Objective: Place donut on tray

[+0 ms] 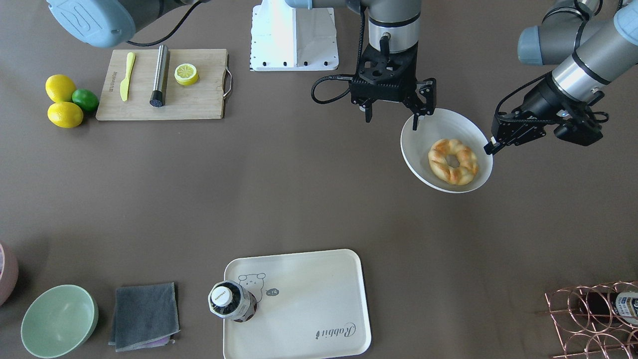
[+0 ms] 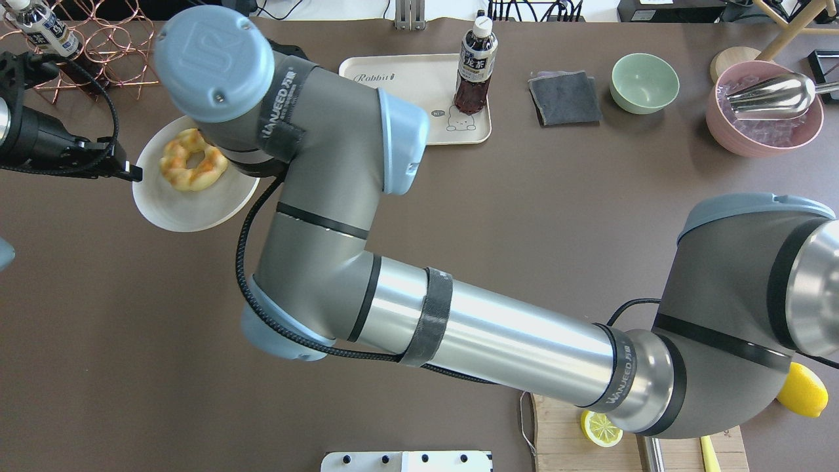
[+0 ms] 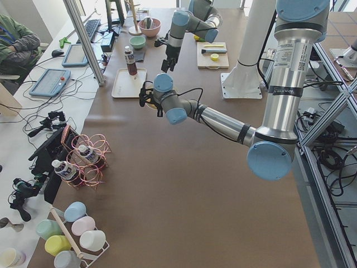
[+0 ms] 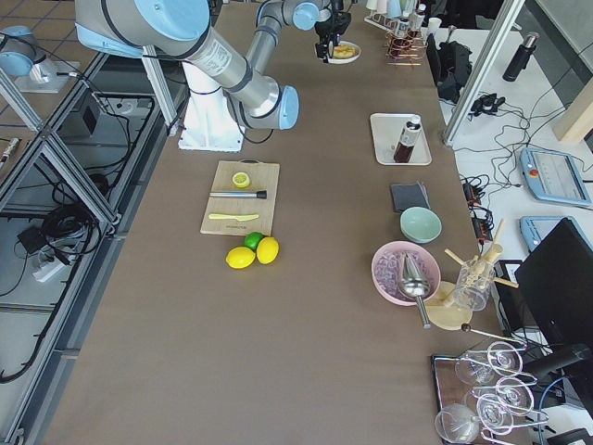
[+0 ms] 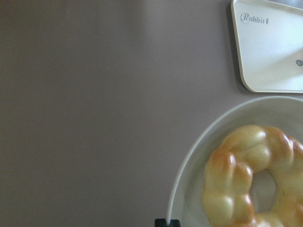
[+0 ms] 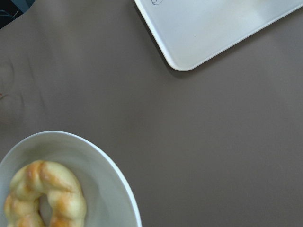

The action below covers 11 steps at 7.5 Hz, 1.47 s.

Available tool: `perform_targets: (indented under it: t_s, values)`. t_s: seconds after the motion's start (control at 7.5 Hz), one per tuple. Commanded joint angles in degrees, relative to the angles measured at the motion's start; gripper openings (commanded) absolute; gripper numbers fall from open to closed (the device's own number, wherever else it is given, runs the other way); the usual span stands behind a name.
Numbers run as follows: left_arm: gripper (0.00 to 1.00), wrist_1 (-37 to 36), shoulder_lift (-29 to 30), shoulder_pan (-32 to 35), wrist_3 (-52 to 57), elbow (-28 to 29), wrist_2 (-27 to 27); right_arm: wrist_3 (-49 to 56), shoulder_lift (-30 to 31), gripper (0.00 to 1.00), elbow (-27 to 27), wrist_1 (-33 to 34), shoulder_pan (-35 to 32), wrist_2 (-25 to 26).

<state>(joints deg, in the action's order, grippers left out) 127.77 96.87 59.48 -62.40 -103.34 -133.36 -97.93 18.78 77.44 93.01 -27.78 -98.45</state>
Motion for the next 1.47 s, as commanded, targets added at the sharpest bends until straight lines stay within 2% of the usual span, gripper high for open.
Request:
perform_targets:
  t_s: [0.0, 0.13, 0.4, 0.67, 0.8, 1.07, 1.2, 1.33]
  values:
    - [0.00, -0.15, 8.39, -0.07, -9.28, 7.15, 0.20, 10.25, 10.97, 1.00, 8.49, 0.07, -6.73, -6.12]
    - [0.00, -0.24, 11.99, -1.20, -13.67, 9.88, 3.86, 14.56, 14.50, 1.00, 8.78, -0.11, -10.24, -9.01]
    - [0.00, -3.64, 20.60, -6.72, -23.50, 14.63, 12.90, 30.35, 21.70, 1.00, 8.78, -0.11, -20.42, -19.45]
    - [0.00, -10.04, 27.99, -11.39, -30.05, 18.06, 21.43, 43.90, 29.96, 1.00, 11.14, -0.46, -26.25, -22.39]
    - [0.00, -13.04, 33.33, -11.75, -32.33, 22.95, 23.47, 49.27, 33.74, 1.00, 12.72, -0.46, -29.76, -26.14]
    - [0.00, -12.98, 43.00, -11.93, -33.49, 35.59, 28.56, 59.03, 40.08, 1.00, 15.80, -0.11, -34.78, -28.72]
    - [0.00, -12.29, 49.32, -12.02, -33.49, 44.53, 29.90, 63.86, 41.76, 1.00, 15.73, -0.11, -36.89, -29.77]
    - [0.00, -9.06, 51.56, -12.11, -33.14, 49.93, 29.91, 67.83, 43.69, 1.00, 15.73, -0.11, -38.74, -31.35]
